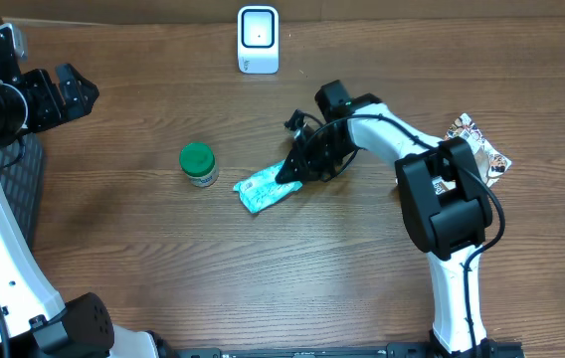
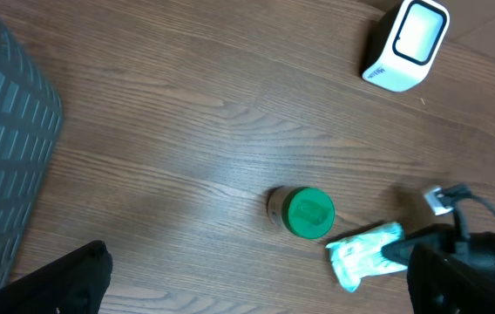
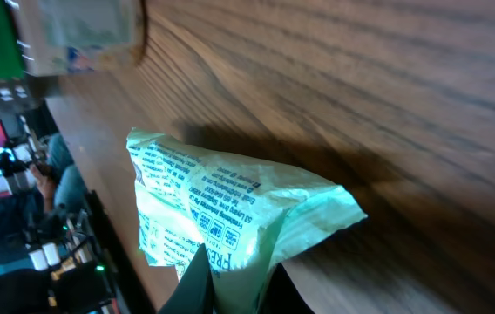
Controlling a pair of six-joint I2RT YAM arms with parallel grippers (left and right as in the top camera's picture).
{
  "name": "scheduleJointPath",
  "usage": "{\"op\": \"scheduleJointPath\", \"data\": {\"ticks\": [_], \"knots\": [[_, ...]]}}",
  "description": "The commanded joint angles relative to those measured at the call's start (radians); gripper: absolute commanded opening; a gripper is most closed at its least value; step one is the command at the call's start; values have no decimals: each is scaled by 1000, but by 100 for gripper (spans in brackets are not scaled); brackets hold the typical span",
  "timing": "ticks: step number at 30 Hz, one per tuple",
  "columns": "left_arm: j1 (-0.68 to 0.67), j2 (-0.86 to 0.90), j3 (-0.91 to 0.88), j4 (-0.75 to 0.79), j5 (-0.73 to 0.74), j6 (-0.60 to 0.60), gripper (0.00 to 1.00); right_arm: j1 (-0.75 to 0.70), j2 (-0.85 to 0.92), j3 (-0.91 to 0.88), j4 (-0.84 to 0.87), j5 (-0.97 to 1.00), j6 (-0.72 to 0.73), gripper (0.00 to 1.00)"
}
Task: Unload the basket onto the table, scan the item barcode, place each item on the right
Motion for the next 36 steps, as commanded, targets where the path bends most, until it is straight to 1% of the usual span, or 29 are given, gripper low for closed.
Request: {"op": "scheduleJointPath", "data": {"ticks": [1,7,11,15,19,21,24,27,28,30,32,34,36], "knots": [[-6,-7,14,1,8,19,100,-21,-153,51,-11,-60,-8,4],[-6,-7,14,1,8,19,100,-28,-391,51,-3,-42,1,4],[-6,-7,14,1,8,19,100,-28,-541,51,10,39,66,4],[-6,-7,14,1,8,19,99,-28,-630,51,13,91,110,4],[-6,-7,14,1,8,19,100,-21,-656,51,22,167,134,4],[-6,-7,14,1,8,19,100,2,-650,50,46,257,130,4],[-6,-7,14,1,8,19,99,63,-630,38,112,539,131,4],[-6,-7,14,1,8,19,100,137,-579,21,247,835,129,4],[-6,-7,14,1,8,19,100,178,-526,21,349,988,64,4],[-6,-7,14,1,8,19,100,210,-468,21,464,1115,-83,4],[-6,-7,14,1,8,19,100,230,-402,21,617,1260,-250,4],[-6,-7,14,1,8,19,100,233,-332,21,800,1358,-426,4],[-6,-7,14,1,8,19,100,233,-262,21,978,1380,-580,4]]}}
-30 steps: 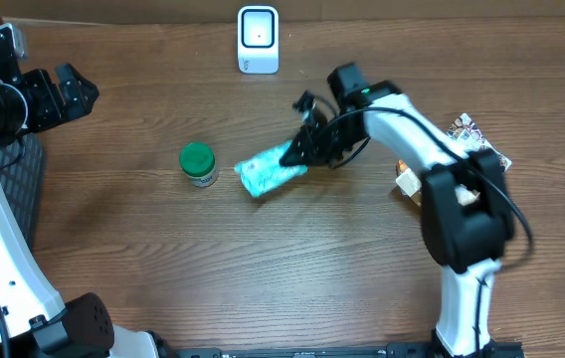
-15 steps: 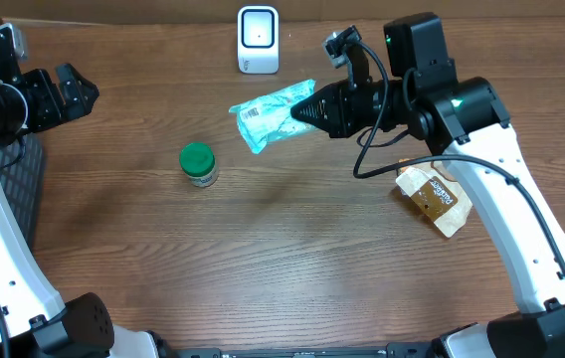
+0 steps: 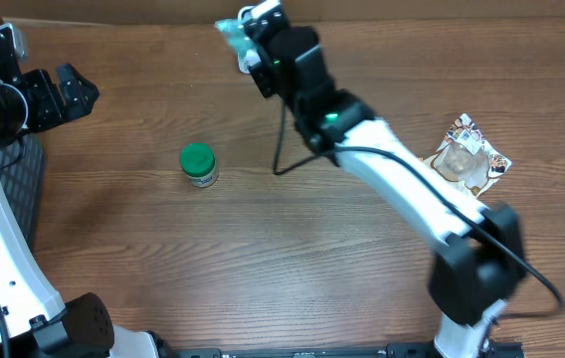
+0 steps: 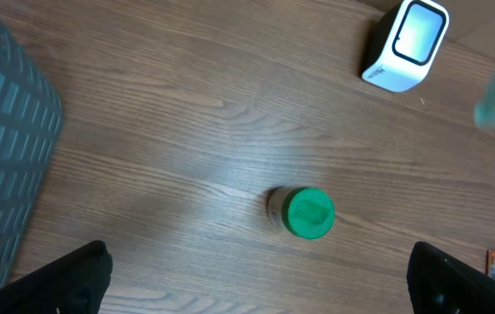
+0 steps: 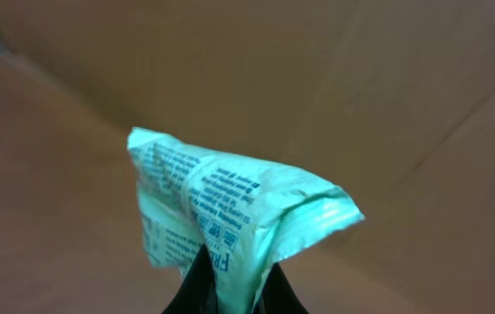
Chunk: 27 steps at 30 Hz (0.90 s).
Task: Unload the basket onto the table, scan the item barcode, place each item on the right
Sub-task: 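Lift the wipes pack and carry it to the scanner, then hold the wipes pack in front of the white scanner window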
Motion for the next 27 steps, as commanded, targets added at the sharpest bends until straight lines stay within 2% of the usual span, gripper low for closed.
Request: {"op": "scheduleJointPath", "data": {"ticks": [1,4,9,16,22,27], "knots": [[-6,-7,14,2,7,19,100,-9,116,0,246,252,-412,4],[-6,-7,14,2,7,19,100,-23,203,0,440,254,-552,4],[-6,-7,14,2,7,19,100,-57,311,0,713,215,-690,4],[-6,-7,14,2,7,19,100,-80,411,1,783,22,-830,4],[-6,-7,14,2,8,19,100,-84,485,10,894,-24,-1027,4],[-6,-7,14,2,7,19,99,-95,507,18,900,-24,-1069,4]]}}
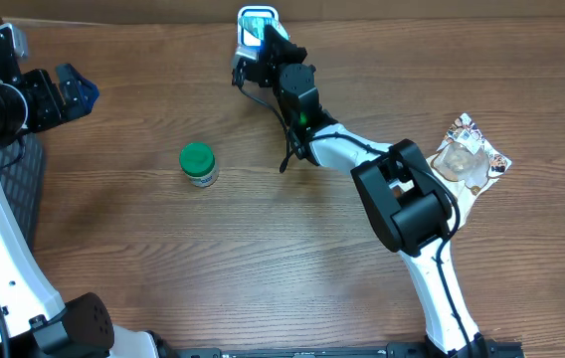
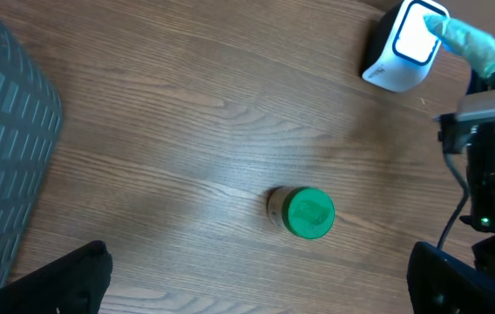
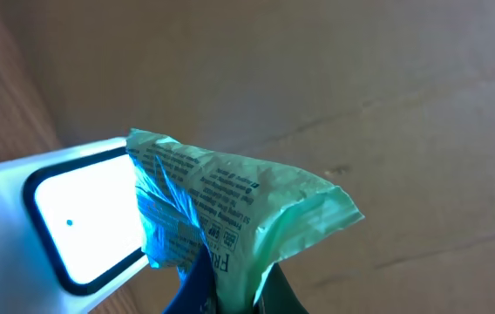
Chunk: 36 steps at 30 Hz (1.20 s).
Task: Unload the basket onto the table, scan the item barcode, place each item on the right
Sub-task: 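Hold the wipes pack in front of the white scanner window, then carry the wipes pack right and drop it beside the pouch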
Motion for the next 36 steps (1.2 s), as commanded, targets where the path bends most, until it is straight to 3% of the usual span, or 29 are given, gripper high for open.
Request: {"op": "scheduleJointPath", "data": {"ticks": [1,16,31,36], "knots": [[-6,-7,14,1,8,19,100,-13,9,26,23,-18,-64,4],[-6,-7,14,1,8,19,100,-28,10,35,165,-23,-65,4],[-6,-7,14,1,8,19,100,-29,-12,41,142,-19,-60,4],[-6,-7,14,1,8,19,100,-29,-100,41,76,40,97,4]]}}
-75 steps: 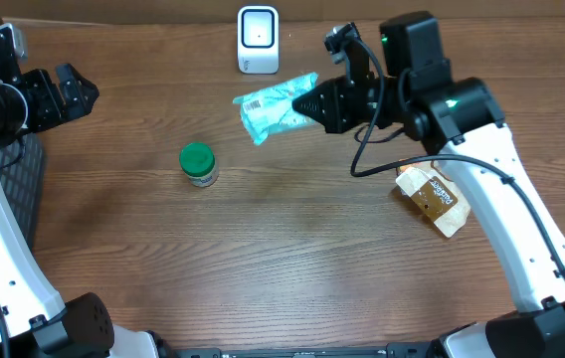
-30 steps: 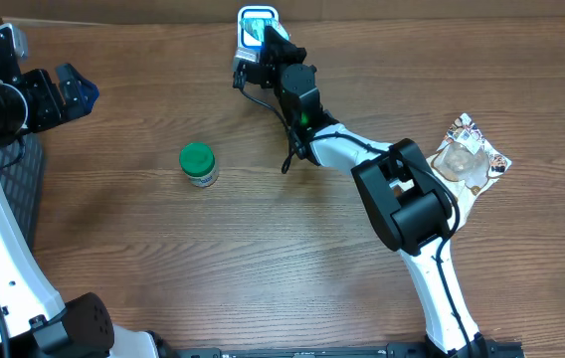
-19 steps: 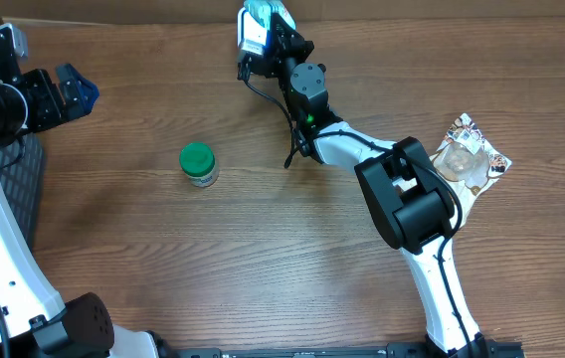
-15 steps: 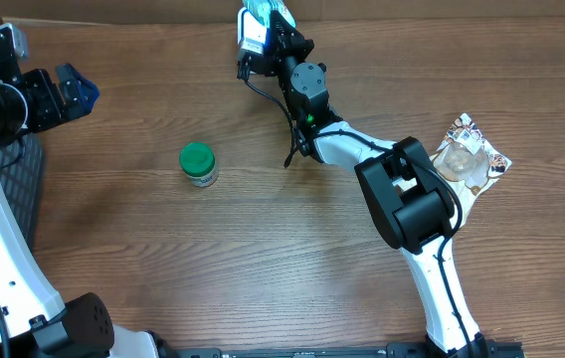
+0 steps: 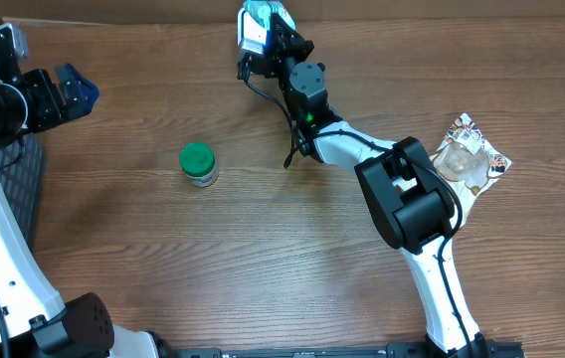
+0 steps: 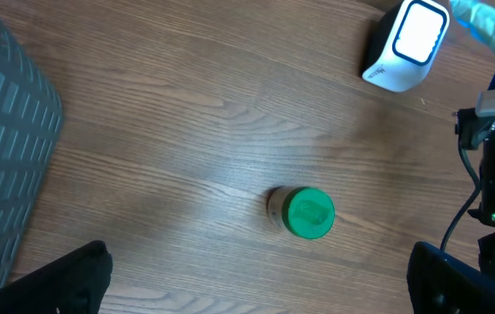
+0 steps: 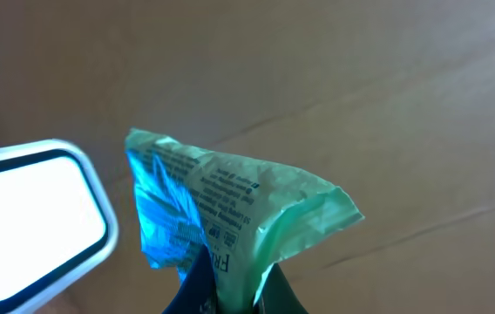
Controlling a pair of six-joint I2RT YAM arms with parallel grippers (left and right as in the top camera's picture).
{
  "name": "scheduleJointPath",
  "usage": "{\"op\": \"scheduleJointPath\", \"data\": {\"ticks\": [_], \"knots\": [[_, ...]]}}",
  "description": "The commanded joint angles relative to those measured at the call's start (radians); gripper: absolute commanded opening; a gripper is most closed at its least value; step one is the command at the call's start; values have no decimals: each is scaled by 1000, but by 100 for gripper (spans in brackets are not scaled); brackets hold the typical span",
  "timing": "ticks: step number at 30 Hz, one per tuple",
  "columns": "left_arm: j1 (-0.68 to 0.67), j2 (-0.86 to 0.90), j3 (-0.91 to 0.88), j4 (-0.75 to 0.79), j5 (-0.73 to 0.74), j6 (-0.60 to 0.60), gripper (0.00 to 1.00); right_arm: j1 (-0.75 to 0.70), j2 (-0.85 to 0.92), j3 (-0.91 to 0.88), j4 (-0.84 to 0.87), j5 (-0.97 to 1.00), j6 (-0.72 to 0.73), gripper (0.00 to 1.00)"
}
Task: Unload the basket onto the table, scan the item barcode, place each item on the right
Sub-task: 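Carry the wipes pack right and drop it beside the pouch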
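Note:
My right gripper (image 7: 230,283) is shut on a pale green printed packet (image 7: 230,205), held up in the air at the far edge of the table. The white barcode scanner (image 7: 30,218) shows its lit window just left of the packet in the right wrist view. In the left wrist view the packet (image 6: 491,24) hangs just to the right of the scanner (image 6: 404,42). From overhead the packet (image 5: 260,17) and right gripper (image 5: 273,35) cover most of the scanner. My left gripper (image 5: 62,91) stands open, high at the table's left, holding nothing.
A small jar with a green lid (image 5: 198,164) stands left of the middle. A shiny patterned snack packet (image 5: 473,149) lies at the right. A dark woven basket (image 6: 3,148) sits at the left edge. A cardboard wall runs behind the scanner.
The right gripper has shifted the packet a little: it overlapped the scanner's lit window, and now it sits just to the side of it. The left arm has not moved.
The right gripper was shut on the green packet lying on the table right of the jar. Then it held the packet raised near the scanner at the back. Then the packet was in front of the scanner window, and now it is just beside it.

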Motion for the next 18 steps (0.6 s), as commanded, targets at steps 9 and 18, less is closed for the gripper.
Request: {"op": "scheduleJointPath", "data": {"ticks": [9,18], "knots": [[-6,-7,14,1,8,19,99,-3,-453,34,-685,20,573,4],[-6,-7,14,1,8,19,99,-112,-788,34,-1116,-536,1355,4]]}}
